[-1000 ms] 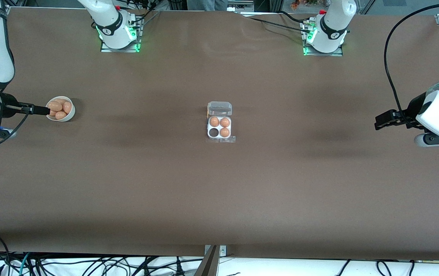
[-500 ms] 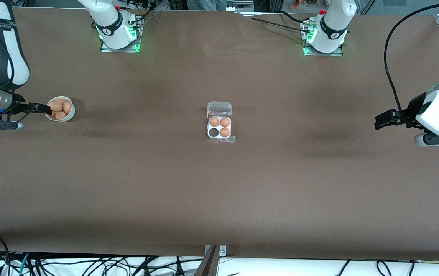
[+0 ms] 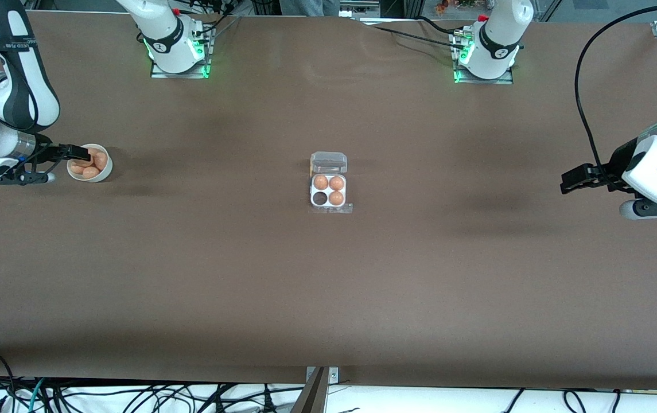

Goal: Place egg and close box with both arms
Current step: 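Lower the right gripper, grasp one brown egg, and lift it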

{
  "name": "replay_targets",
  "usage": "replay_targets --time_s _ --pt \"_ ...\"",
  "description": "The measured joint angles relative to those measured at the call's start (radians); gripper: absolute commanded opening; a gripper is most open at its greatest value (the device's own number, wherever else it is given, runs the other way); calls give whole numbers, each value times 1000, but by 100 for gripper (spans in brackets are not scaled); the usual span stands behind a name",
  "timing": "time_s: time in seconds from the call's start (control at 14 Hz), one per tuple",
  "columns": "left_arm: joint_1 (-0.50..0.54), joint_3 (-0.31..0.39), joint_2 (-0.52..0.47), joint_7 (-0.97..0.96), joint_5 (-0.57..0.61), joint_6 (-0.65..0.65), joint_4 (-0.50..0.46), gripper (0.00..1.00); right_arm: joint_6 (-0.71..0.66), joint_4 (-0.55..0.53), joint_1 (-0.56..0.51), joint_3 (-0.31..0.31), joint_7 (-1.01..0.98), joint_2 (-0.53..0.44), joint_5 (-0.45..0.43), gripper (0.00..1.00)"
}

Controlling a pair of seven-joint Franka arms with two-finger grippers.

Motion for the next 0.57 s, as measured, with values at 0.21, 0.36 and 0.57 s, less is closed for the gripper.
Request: replay_targets --time_s 0.21,0.36,0.57 --pt "0 0 0 0 0 0 0 100 20 -1 0 -17 -25 34 0 100" --pt "0 0 0 0 0 0 0 100 21 -1 0 -16 -26 48 0 100" --pt "0 0 0 0 0 -1 0 100 21 -1 0 -16 -27 66 0 96"
